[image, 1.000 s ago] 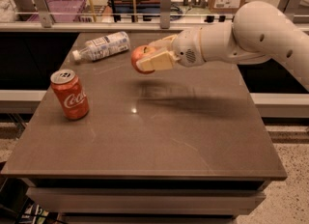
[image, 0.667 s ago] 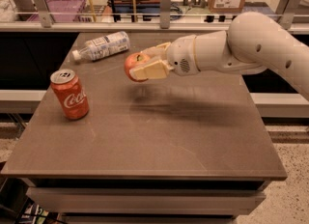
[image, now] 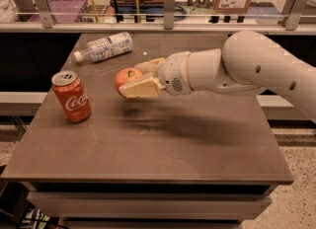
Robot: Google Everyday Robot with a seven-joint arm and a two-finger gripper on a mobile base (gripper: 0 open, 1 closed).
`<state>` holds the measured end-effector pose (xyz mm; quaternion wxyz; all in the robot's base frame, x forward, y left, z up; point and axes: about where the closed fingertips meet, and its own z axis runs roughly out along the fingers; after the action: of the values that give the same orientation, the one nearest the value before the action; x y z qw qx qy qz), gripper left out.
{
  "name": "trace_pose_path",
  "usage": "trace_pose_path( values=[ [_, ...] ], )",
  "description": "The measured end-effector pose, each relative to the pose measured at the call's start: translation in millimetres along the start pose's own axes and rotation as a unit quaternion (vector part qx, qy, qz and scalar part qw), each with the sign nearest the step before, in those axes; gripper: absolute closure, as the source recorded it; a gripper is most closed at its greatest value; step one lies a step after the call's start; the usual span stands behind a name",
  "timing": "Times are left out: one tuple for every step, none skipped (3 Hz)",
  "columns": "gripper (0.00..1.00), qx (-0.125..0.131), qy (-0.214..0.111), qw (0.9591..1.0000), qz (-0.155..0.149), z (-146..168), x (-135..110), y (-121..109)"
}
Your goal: Move apple near coke can
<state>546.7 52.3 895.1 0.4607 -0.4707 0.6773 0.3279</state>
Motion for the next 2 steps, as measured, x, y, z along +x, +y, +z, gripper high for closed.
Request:
trace_pose_path(
  values=[
    [1.0,-0.008,0.005,0.9999,0.005,9.8,0.9,17.8],
    [1.0,-0.017,0.008,0.9998,0.01,18.4,7.9,25.7]
  ],
)
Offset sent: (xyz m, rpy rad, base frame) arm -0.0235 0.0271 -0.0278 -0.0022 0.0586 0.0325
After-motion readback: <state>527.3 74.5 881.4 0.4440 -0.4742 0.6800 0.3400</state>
